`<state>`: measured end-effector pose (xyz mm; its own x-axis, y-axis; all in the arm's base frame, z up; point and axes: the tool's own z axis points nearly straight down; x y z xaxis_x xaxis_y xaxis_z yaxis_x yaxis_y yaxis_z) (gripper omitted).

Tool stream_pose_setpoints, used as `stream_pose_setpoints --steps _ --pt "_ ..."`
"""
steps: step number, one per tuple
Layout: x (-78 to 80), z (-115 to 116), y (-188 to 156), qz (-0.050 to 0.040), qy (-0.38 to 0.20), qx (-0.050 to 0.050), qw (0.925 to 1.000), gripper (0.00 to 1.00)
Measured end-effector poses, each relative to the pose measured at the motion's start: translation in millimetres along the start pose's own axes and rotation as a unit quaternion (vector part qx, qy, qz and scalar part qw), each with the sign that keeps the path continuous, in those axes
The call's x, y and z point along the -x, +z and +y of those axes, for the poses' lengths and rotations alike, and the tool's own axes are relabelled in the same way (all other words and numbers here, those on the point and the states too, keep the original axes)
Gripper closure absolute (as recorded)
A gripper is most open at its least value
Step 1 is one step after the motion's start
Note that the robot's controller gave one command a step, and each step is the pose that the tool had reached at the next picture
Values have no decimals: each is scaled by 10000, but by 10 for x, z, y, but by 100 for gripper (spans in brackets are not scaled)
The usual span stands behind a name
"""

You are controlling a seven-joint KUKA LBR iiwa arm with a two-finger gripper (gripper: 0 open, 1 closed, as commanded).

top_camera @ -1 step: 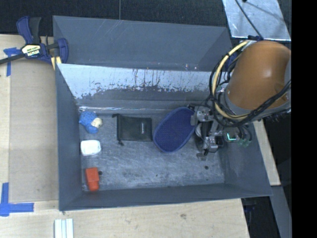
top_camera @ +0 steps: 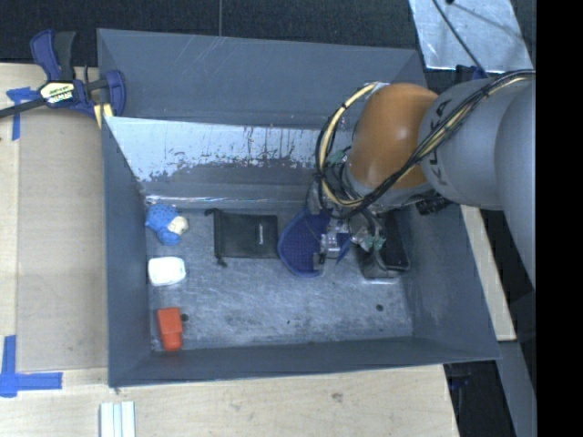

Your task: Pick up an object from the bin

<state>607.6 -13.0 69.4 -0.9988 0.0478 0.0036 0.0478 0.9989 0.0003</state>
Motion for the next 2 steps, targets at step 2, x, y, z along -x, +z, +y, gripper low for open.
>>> stream_pose_setpoints --steps 2 --pt "-128 557 -361 -36 893 4 9960 0"
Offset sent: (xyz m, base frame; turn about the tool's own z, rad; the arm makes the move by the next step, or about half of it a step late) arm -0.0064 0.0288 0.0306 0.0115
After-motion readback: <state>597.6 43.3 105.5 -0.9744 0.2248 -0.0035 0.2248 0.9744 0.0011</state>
